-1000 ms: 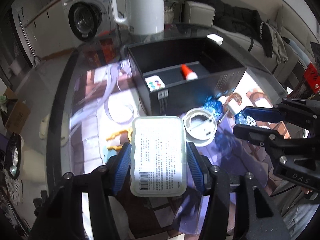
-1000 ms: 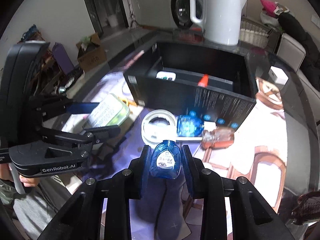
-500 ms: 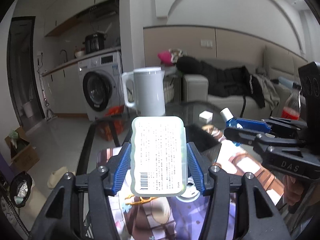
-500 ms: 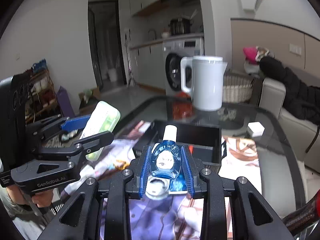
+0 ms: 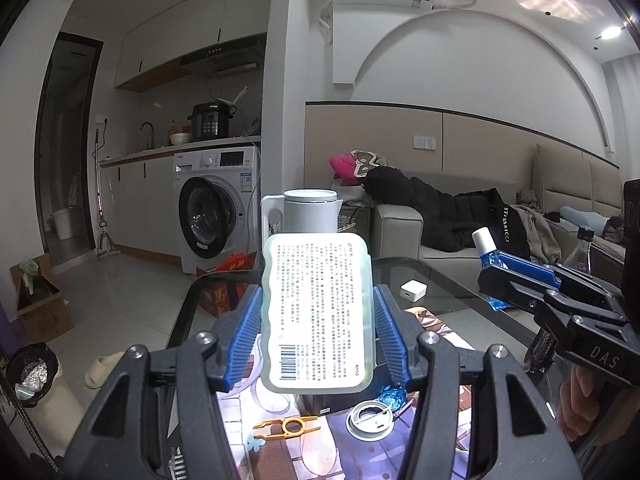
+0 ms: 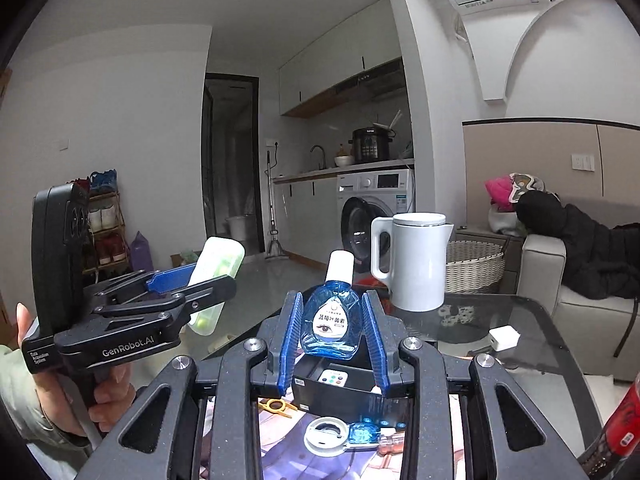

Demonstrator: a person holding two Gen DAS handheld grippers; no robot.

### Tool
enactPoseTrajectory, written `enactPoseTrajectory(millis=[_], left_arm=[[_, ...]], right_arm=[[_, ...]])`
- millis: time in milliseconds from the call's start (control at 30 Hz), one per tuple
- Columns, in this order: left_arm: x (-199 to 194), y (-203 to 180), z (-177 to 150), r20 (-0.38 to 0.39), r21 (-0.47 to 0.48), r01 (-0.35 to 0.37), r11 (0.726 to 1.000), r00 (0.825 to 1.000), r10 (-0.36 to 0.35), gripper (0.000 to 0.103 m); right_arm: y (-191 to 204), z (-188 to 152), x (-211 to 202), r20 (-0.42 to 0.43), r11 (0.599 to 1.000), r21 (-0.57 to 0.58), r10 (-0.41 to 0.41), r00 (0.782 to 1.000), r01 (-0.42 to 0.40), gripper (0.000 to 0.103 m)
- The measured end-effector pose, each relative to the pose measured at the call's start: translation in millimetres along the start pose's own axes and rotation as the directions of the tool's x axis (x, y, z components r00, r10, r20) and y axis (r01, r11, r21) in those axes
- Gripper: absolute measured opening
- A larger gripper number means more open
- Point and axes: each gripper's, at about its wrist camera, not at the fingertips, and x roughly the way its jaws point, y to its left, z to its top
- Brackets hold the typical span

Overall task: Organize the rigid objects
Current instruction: 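Lift the tin with left tool while right tool carries eye drops over the box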

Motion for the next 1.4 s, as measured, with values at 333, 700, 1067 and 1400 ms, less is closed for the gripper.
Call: enactPoseTrajectory(millis=[333,700,1067,1400], left_arm=[[30,-6,12,-0.032,-0.06,0.031,0.998,0.999,-0.033,0.055],[63,-7,26,-0.017,-0.133,0.051,0.99,0.998,-0.054,0.055],[93,-4,15,-0.074,-0.135,0.006,0.991,0.997,-0.016,0.055],[118,-16,4,-0.185,-0.102,-0.018,0.995,0.983,-0.001,0.055]], right_arm=[[-7,5,8,0.006,1.0,-0.002,0.007,1.0,-0.007,0.031],[-26,16,57,-0.011,0.999,0.015,-0.048,0.999,0.048,0.031],[-42,25,97,-0.003,0.996,0.03,-0.086,0.996,0.086,0.031],[-77,18,125,-0.148,0.984,0.142,-0.083,0.985,0.105,0.031]])
